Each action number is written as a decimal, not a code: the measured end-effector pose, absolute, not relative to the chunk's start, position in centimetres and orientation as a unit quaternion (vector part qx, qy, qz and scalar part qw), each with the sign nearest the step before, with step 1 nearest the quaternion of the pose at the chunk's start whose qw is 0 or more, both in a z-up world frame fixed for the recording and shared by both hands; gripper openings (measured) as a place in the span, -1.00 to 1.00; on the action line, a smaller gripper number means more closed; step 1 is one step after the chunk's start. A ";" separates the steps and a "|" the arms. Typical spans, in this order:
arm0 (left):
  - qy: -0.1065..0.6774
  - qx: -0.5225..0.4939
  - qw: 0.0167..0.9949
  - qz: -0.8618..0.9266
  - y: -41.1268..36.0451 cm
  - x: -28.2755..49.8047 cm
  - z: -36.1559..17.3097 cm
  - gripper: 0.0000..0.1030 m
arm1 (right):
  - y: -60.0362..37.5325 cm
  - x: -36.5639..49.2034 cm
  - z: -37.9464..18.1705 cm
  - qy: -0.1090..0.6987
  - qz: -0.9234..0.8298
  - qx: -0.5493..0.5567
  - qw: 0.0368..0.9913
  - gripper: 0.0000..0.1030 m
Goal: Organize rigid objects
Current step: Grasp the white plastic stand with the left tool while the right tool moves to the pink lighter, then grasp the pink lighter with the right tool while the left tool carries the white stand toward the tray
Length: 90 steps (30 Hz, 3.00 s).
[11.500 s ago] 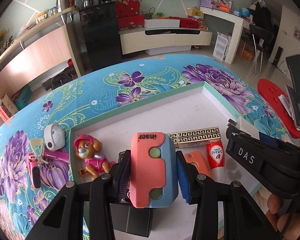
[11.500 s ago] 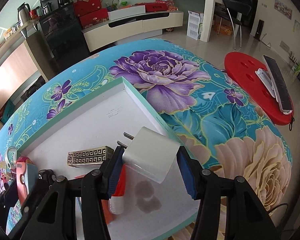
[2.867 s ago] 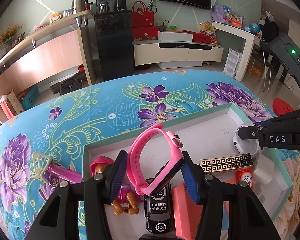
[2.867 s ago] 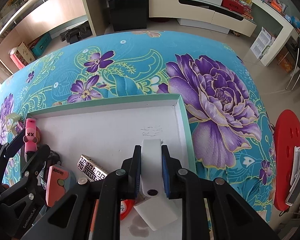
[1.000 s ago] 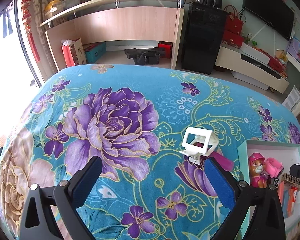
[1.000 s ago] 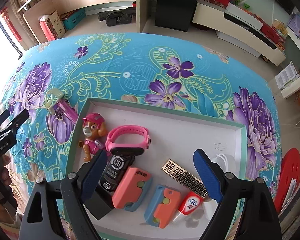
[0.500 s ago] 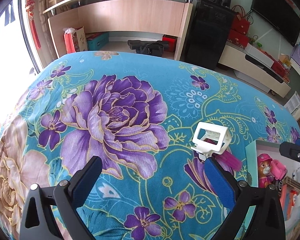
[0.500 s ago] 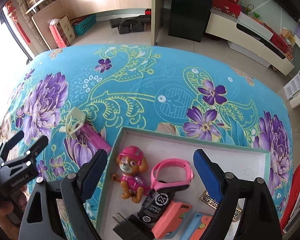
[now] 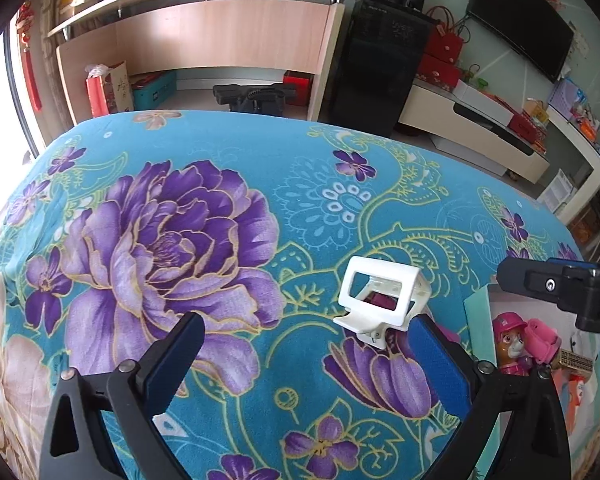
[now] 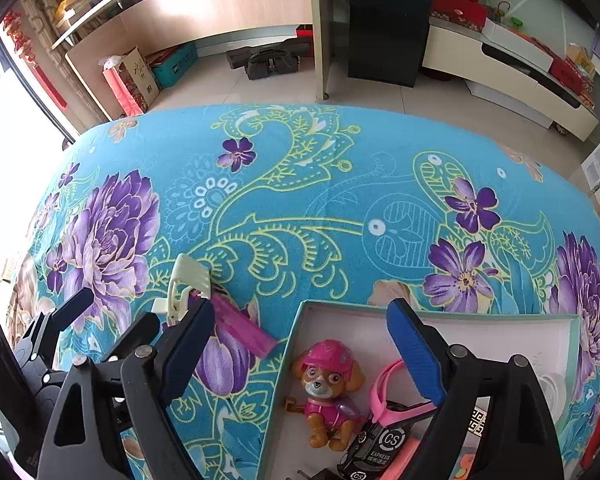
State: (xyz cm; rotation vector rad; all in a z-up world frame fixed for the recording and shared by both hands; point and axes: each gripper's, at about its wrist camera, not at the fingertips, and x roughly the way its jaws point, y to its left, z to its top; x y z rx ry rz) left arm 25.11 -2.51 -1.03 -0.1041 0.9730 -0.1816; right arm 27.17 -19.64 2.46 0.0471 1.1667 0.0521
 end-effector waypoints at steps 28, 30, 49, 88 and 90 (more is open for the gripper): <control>0.450 -0.039 0.884 -0.118 -5.1 26.9 -2.3 0.17 | -21.7 28.6 0.6 0.574 0.013 0.021 0.818 0.71; 0.454 -0.053 0.884 -0.100 -3.9 26.6 -2.0 0.17 | -21.1 28.7 0.7 0.574 0.017 0.016 0.819 0.71; 0.464 -0.156 0.872 0.023 6.3 22.6 -0.5 0.17 | -11.6 29.5 -2.1 0.599 0.099 -0.115 0.786 0.38; 0.450 -0.138 0.882 -0.031 3.6 19.4 2.1 0.17 | -12.9 20.9 0.2 0.581 0.126 0.045 0.803 -0.61; 0.446 -0.129 0.885 -0.040 2.8 18.7 2.7 0.17 | -13.9 19.6 1.0 0.577 0.121 0.052 0.806 -0.61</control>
